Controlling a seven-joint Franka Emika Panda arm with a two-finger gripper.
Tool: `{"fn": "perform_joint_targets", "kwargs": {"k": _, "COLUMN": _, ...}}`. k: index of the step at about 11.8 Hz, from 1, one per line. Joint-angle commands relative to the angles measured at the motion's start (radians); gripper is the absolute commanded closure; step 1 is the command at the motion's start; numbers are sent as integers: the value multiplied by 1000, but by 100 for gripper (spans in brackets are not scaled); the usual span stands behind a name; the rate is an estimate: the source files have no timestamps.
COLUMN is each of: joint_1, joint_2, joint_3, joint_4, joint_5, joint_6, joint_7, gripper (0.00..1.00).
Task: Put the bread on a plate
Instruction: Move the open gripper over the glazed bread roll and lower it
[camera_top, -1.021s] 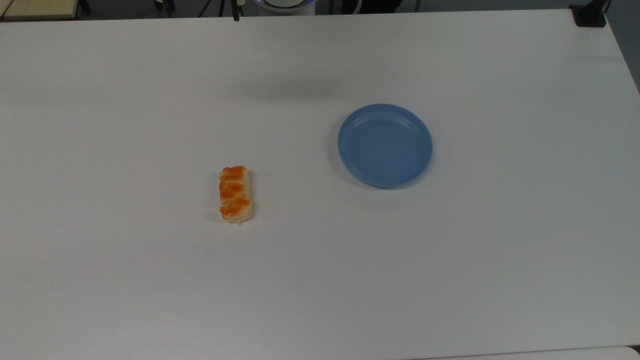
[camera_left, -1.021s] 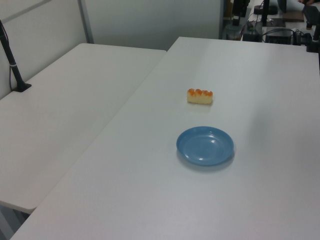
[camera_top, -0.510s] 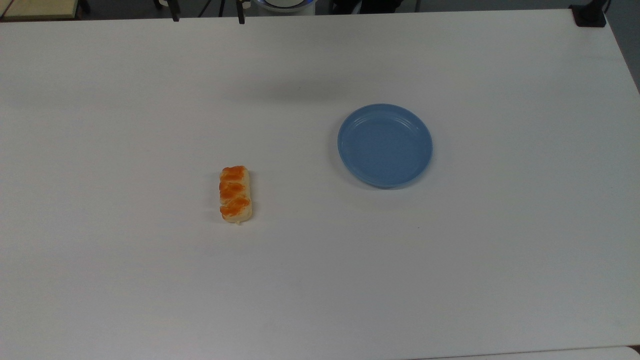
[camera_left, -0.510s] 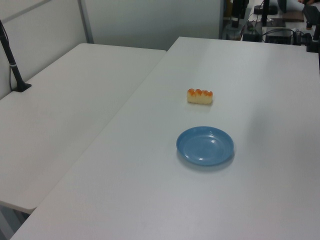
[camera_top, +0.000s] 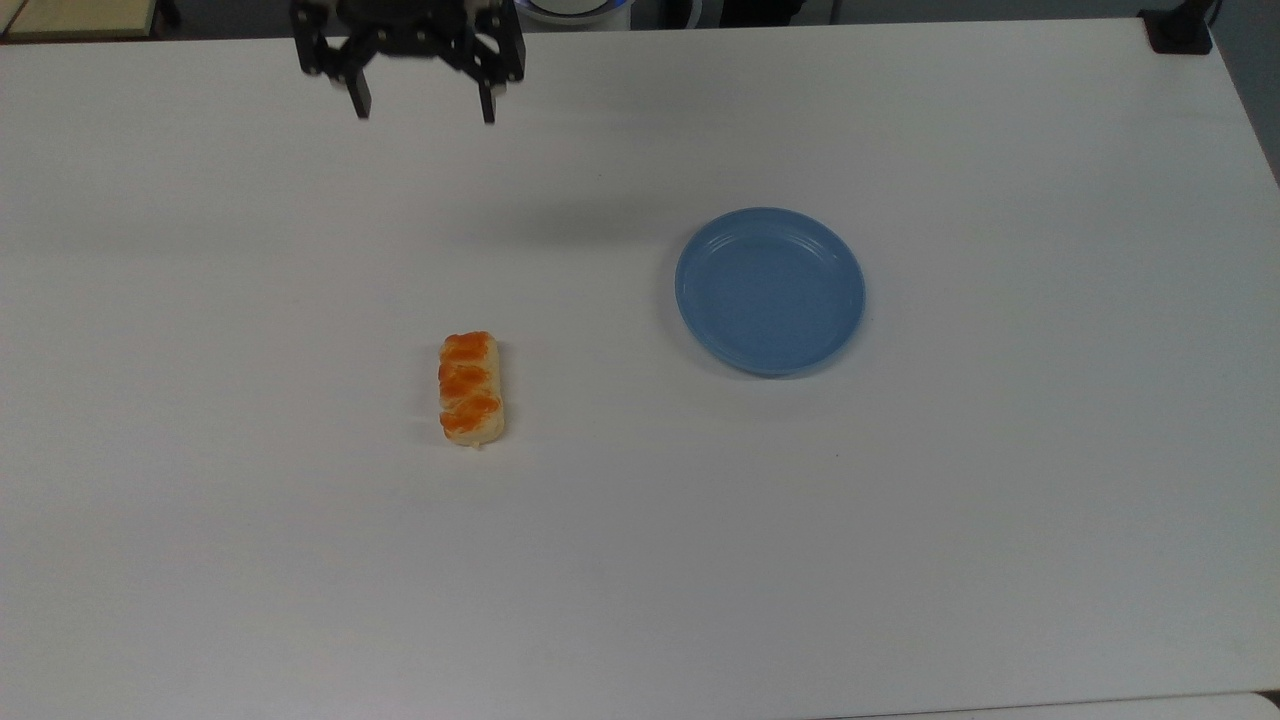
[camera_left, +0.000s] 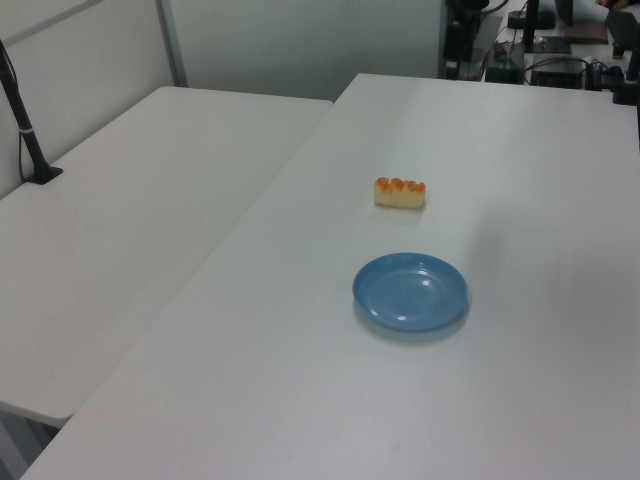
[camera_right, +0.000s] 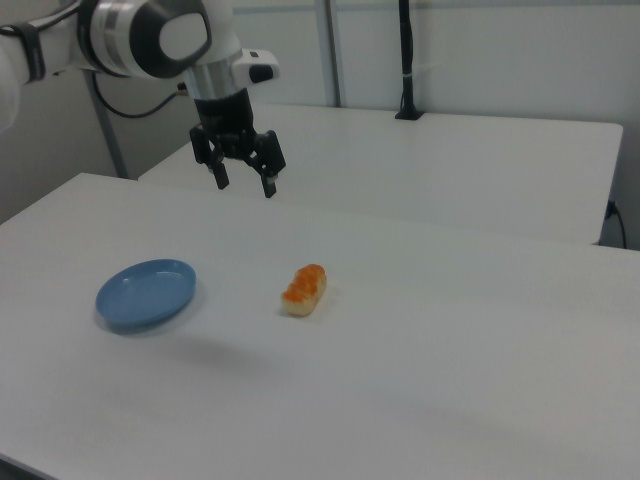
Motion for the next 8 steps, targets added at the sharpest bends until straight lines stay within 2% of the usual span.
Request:
{"fn": "perform_joint_targets", "kwargs": {"k": 1, "joint_1": 11, "joint_2": 99, "joint_3": -1, "joint_4": 21, "joint_5": 42, "joint_6": 73, "joint_7": -21, "gripper": 0}}
{"fn": "perform_joint_targets", "kwargs": {"k": 5, "joint_1": 2, "joint_2": 299, "joint_3": 0, "joint_4": 116, "joint_5": 56, "joint_6": 178, "joint_7": -18, "gripper": 0}}
{"fn": "perform_joint_targets", "kwargs": {"k": 8, "joint_1": 4, "joint_2": 357, "joint_3": -1, "joint_4": 137, "joint_5": 46, "joint_6": 210, "joint_7": -23, "gripper": 0}}
